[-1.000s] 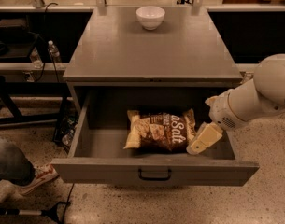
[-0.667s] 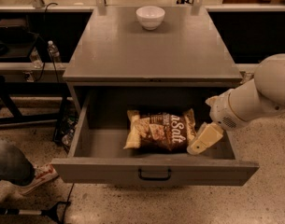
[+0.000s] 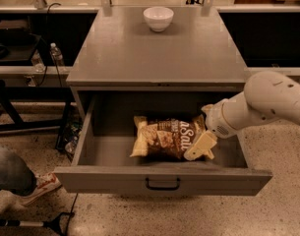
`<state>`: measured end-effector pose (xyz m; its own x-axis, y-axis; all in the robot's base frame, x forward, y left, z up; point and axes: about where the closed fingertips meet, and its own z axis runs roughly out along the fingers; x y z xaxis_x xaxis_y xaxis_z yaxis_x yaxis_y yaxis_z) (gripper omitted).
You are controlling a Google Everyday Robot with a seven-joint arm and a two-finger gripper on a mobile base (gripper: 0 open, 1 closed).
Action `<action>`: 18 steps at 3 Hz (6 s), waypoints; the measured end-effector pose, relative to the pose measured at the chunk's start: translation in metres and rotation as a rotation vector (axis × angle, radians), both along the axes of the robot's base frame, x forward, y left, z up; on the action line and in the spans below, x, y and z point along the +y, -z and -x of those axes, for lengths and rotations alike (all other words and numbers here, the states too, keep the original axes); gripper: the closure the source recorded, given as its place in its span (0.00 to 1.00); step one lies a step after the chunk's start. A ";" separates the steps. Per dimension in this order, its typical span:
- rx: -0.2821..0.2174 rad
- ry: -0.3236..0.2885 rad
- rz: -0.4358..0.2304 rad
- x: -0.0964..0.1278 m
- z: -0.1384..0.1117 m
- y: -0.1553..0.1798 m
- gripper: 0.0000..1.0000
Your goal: Pick brown chip bag from top drawer and place on counter
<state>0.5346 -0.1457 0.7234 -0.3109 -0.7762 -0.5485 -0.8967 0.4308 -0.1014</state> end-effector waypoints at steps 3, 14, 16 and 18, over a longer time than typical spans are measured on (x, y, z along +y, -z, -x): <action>-0.039 -0.023 -0.066 0.032 -0.039 0.048 0.00; -0.179 -0.059 -0.267 0.010 -0.010 -0.052 1.00; -0.415 -0.049 -0.155 -0.021 -0.020 -0.164 1.00; -0.466 -0.068 -0.116 -0.026 -0.047 -0.174 1.00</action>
Offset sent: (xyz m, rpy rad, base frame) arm 0.0494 0.0310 -0.0489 0.0581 -0.0747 0.0082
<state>0.5811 -0.1721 0.8974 0.0375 -0.7118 -0.7013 -0.7936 0.4052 -0.4538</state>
